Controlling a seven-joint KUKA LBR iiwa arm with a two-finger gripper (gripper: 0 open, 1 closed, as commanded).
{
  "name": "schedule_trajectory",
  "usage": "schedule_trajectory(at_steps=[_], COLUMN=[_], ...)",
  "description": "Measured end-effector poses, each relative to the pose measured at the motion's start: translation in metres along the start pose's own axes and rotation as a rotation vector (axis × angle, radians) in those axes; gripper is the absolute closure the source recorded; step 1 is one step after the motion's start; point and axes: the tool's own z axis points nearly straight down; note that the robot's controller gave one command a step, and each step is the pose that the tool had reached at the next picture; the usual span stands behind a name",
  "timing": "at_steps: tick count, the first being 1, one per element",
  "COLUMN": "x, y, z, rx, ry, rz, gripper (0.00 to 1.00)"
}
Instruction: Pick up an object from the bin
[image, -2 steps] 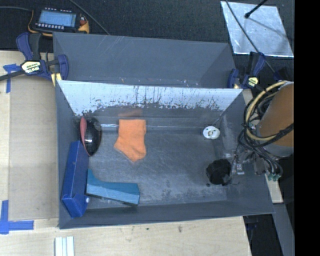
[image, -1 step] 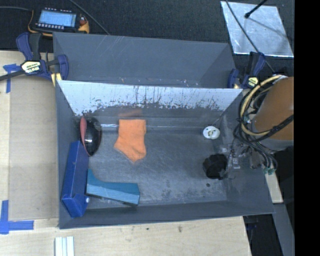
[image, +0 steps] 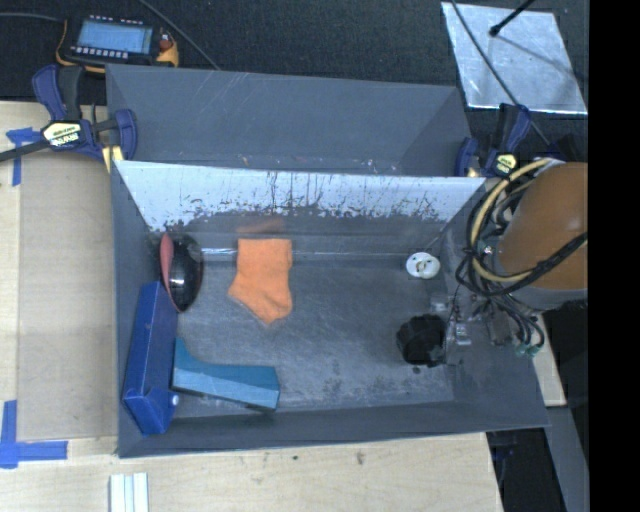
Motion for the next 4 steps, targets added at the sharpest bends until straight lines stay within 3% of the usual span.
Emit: schedule_trajectory(at_steps=[1, 2, 3, 4], x=[-0.04, -0.024, -0.018, -0.042], y=[-0.007, -0.013, 0.001, -0.006], z=[-0.023, 0.015, 0.029, -0.029], rx=[0.0, 0.002, -0.001, 0.0], ry=[0.002, -0.01, 0.012, 0.001], rz=[-0.013, -0.007, -0.009, -0.019], gripper=[1.0, 1.0, 1.0, 1.0])
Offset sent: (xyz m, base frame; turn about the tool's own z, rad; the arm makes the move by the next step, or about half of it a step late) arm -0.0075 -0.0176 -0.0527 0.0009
